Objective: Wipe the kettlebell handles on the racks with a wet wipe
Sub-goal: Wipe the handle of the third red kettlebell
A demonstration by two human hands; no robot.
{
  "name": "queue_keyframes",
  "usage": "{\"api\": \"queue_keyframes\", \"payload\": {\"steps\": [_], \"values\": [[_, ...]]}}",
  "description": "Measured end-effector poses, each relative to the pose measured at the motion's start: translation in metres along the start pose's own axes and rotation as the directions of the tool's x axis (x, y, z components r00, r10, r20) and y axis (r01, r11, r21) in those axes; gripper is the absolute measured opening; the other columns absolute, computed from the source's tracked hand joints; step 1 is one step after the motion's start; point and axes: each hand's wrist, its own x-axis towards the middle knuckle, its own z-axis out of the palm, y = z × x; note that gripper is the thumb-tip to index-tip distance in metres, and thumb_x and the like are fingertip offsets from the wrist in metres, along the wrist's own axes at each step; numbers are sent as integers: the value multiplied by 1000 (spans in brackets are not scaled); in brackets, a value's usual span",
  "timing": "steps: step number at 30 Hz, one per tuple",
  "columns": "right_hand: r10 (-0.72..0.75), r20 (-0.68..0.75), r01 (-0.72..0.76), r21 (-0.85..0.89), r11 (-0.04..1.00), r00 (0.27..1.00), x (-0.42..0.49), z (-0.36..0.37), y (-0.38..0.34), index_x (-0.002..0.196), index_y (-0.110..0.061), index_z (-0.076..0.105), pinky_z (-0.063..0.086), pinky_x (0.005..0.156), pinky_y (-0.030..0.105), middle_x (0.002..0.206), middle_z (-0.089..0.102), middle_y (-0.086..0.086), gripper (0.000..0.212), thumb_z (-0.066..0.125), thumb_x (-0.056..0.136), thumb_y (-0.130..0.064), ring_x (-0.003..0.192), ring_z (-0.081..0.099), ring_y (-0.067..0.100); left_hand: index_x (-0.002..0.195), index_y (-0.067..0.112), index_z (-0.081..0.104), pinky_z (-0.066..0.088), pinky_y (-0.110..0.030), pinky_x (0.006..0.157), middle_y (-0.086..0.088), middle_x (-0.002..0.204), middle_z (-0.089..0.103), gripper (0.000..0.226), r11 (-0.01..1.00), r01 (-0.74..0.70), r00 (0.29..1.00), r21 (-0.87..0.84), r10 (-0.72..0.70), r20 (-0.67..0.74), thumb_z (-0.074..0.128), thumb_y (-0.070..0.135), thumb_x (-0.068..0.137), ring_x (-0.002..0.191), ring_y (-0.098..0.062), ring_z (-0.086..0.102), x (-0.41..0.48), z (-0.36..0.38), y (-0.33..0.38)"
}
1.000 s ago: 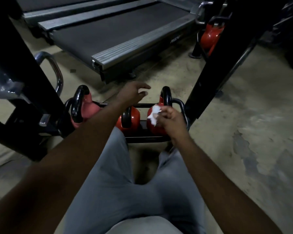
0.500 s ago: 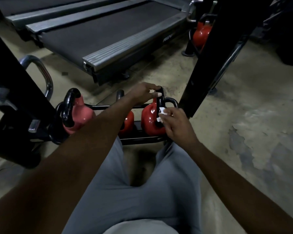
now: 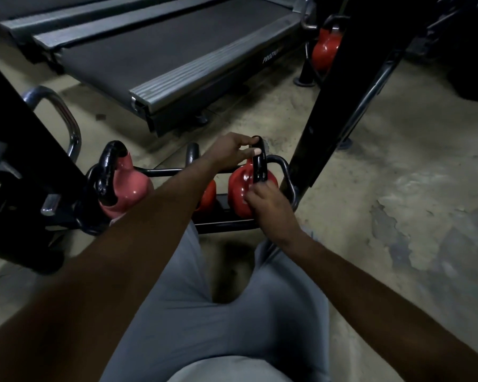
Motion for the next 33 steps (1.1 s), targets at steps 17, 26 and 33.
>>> {"api": "queue_keyframes", "payload": {"steps": [17, 26, 33], "values": [[634, 239, -617, 624, 481, 736, -18, 9, 26, 97, -18, 72, 50, 92, 29, 100, 73, -2, 18, 63, 89, -6, 99, 67, 12, 136, 15, 58, 38, -20, 89, -7, 134, 61, 47, 1000, 5, 1000, -13, -6, -19, 64, 34, 94, 121, -15, 57, -2, 2, 1], [622, 292, -600, 712, 366, 726, 2, -9, 27, 86, -28, 68, 54, 86, 42, 87, 72, -4, 23, 62, 92, -7, 87, 67, 14, 136, 17, 57, 36, -17, 79, -4, 131, 64, 45, 997, 13, 999, 71, -10, -41, 60, 36, 96, 116, -13, 59, -3, 4, 2], [698, 263, -556, 799, 229, 666, 41, -21, 41, 88, -23, 62, 49, 71, 35, 81, 67, 6, 22, 65, 88, -2, 75, 62, 20, 143, 25, 47, 48, -35, 94, -5, 133, 54, 55, 995, 86, 941, 43, -67, -331, 65, 31, 91, 115, -21, 56, -36, 27, 17]]}}
